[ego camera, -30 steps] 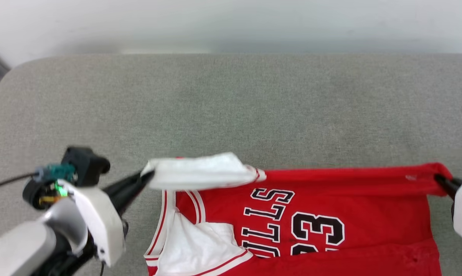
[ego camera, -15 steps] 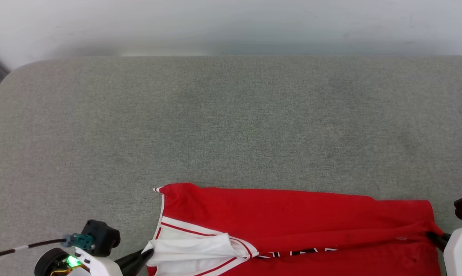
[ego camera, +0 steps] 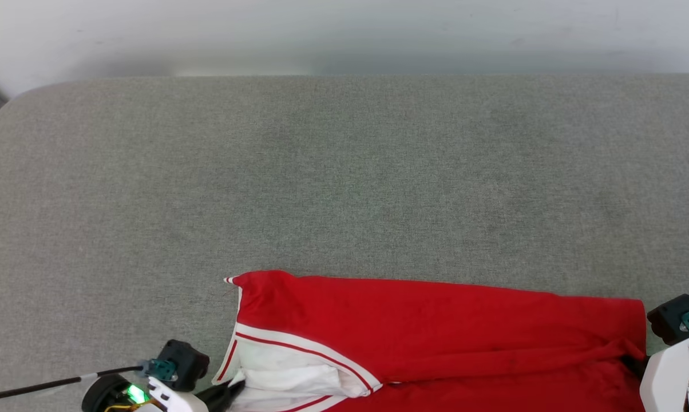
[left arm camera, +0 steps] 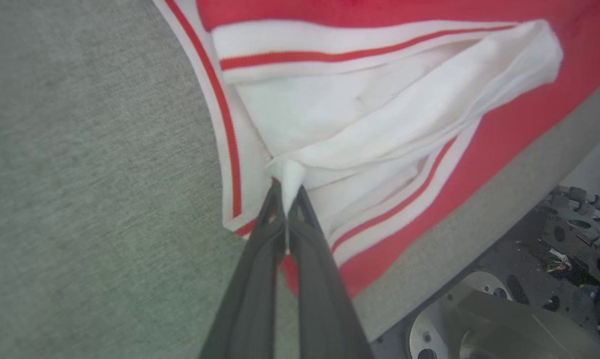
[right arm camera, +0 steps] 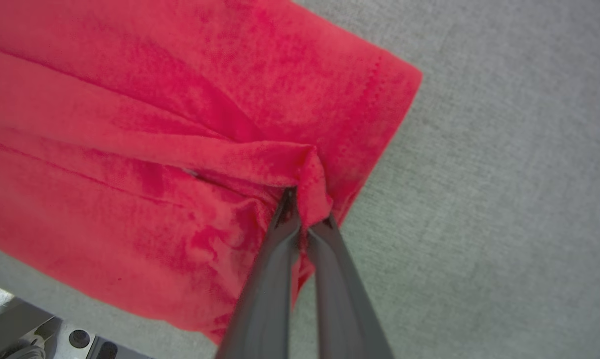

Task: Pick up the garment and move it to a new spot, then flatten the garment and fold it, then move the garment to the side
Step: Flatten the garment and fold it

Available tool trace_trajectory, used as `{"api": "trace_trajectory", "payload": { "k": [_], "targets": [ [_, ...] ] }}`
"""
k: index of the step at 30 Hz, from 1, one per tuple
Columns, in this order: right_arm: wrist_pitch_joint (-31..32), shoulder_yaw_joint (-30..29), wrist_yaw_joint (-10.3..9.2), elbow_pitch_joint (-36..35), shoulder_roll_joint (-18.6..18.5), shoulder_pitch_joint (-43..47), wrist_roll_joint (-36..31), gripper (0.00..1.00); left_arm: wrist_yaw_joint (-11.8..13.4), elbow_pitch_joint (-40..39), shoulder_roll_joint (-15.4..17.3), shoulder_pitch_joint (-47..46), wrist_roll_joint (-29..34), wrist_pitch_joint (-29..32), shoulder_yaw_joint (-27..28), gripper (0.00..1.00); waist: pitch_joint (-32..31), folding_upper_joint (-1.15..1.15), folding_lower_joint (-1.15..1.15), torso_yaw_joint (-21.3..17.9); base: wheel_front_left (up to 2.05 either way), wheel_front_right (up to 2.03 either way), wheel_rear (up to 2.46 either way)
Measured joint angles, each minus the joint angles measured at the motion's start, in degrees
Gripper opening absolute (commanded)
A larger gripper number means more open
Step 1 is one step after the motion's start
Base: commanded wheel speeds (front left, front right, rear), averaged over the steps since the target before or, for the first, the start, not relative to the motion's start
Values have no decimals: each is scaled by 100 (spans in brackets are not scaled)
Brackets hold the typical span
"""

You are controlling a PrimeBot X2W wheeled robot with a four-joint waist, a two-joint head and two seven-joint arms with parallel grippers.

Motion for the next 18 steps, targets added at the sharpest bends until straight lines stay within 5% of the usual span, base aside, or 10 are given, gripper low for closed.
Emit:
{"api": "trace_trajectory", "payload": {
  "k": [1,2,7,11,18],
  "targets": [
    [-29,25,0,19,4,-19,19,100,-24,25,-34,1,14,-26,-30,87,-20,0,0,-6,0,0,0],
    [-45,48,0,29,10,-30,36,100,-25,47,-57,1,37,-69,-30,100,-44,0,0,-13,0,0,0],
    [-133,53,2,-88,-46,-42,155,100,66,-12,-118,-1,51,-453,131,100,-229,0,0,-39,0,0,0],
    [-157,-487,1,-381,-31,-51,347,100,288,-204,-131,-18,220,-1054,388,100,-404,0,0,-52,0,0,0],
    [198,-1634,0,-909,558,213,560,100,1088,-476,-255,255,189,-1811,1437,100,-612,0,0,-58,0,0,0]
  ]
}}
